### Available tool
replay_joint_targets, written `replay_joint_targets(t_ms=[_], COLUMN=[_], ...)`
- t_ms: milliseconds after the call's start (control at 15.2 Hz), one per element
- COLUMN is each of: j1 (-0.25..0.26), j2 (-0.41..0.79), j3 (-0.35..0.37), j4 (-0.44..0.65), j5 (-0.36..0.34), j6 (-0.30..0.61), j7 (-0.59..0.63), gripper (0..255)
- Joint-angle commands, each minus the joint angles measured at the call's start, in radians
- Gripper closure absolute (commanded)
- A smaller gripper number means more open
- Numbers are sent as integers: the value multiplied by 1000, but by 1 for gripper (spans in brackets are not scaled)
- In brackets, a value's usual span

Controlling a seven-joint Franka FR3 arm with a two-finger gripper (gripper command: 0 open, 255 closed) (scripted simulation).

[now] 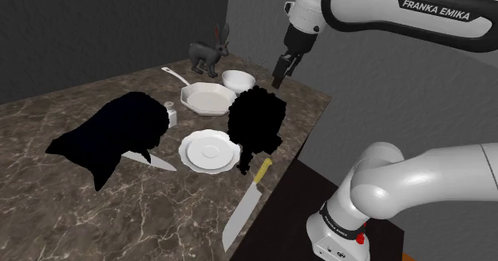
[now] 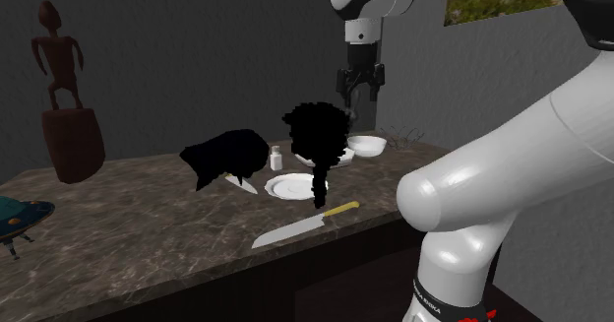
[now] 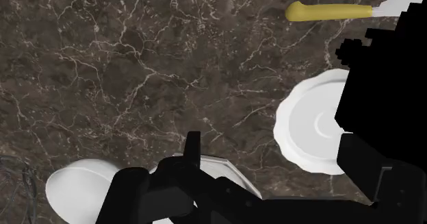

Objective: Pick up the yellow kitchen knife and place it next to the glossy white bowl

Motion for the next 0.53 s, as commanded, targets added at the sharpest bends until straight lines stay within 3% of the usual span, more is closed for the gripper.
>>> replay_joint_targets(t_ms=[0, 462], j1=[0, -79], j2=[0, -102], j3=[0, 107], j4=[0, -207], j5=[0, 125], j6=[0, 6], j7=[0, 397], gripper=[0, 0])
